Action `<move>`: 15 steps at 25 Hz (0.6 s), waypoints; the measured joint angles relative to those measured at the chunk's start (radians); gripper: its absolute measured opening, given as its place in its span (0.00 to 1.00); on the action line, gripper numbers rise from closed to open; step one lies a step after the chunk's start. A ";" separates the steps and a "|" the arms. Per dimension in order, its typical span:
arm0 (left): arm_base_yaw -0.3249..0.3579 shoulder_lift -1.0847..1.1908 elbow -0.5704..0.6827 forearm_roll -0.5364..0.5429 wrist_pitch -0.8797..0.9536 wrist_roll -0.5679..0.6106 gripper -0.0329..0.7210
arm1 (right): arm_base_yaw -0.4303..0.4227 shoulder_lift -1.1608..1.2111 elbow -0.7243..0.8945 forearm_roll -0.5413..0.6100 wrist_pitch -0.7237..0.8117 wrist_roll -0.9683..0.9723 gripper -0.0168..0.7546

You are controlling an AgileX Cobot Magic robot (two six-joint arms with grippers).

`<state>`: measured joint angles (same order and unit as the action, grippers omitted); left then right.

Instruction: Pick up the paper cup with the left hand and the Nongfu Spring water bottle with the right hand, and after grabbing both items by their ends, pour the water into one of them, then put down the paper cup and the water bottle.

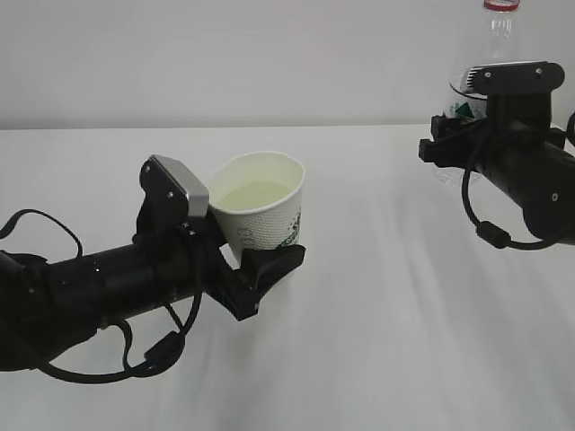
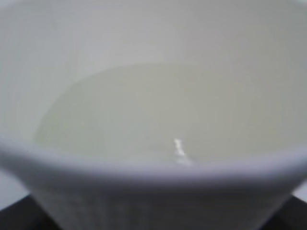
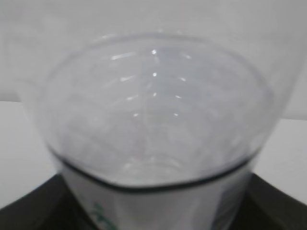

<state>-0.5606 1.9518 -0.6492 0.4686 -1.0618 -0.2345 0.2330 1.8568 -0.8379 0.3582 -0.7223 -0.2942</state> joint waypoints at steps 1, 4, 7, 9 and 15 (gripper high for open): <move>0.000 0.000 0.000 -0.014 0.000 0.004 0.78 | 0.000 0.000 0.000 0.000 0.000 0.000 0.71; 0.000 0.000 0.000 -0.057 0.000 0.031 0.78 | 0.000 0.000 0.000 0.000 0.000 0.000 0.71; 0.000 0.000 0.000 -0.096 0.000 0.047 0.78 | 0.000 0.000 0.000 0.000 0.000 0.000 0.71; 0.000 0.000 0.000 -0.122 0.000 0.056 0.78 | 0.000 0.000 0.000 0.000 0.000 0.000 0.71; 0.000 0.000 0.001 -0.219 0.000 0.105 0.78 | 0.000 0.000 0.000 0.000 0.000 0.000 0.71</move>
<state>-0.5606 1.9518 -0.6486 0.2496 -1.0618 -0.1297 0.2330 1.8568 -0.8379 0.3582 -0.7223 -0.2942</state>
